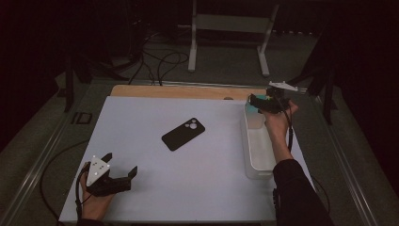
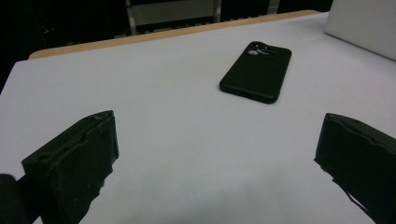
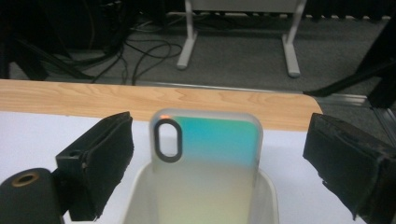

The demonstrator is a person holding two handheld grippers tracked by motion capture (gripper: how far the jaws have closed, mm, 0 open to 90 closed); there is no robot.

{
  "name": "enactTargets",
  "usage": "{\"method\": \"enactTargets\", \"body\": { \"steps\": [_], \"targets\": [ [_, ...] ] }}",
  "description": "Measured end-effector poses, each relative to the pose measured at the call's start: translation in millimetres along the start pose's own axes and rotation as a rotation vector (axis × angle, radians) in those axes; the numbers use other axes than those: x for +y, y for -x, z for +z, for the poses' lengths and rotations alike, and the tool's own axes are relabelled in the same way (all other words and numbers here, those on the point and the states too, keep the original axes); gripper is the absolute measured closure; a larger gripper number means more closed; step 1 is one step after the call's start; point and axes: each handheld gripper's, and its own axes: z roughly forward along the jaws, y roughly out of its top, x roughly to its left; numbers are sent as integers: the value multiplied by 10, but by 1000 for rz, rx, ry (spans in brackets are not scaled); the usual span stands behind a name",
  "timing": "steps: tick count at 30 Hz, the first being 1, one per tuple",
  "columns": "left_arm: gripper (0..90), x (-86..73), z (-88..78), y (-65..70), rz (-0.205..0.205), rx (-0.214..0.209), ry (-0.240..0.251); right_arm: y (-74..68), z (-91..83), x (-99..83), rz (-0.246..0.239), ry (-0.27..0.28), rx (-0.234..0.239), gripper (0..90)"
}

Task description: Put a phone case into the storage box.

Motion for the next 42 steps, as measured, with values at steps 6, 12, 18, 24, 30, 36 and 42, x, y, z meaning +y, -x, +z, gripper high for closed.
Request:
{"method": "enactTargets", "body": {
  "steps": [6,12,18,24,30,36,42],
  "targets": [
    [0,-2,4,-1,-2,0,-1,-44,-202,23,-56,18,51,85],
    [0,-3,12,4,0,0,-5,-138,-341,-35,-112,21,100,85],
    [0,0,22,6,1,-4,-2,-255,-446,-97,-156,19,140,86],
    [0,44,111,17,1,-24,1,-360,-570,-205,-164,19,211,89],
    [0,42,157,43,28,-30,-18,-436,-666,-314,-185,23,248,89],
    [0,46,131,33,17,-28,-5,-494,-781,-453,-202,28,285,89],
    [0,42,109,33,11,-25,-4,-459,-921,-632,-190,41,317,89]
  ]
}}
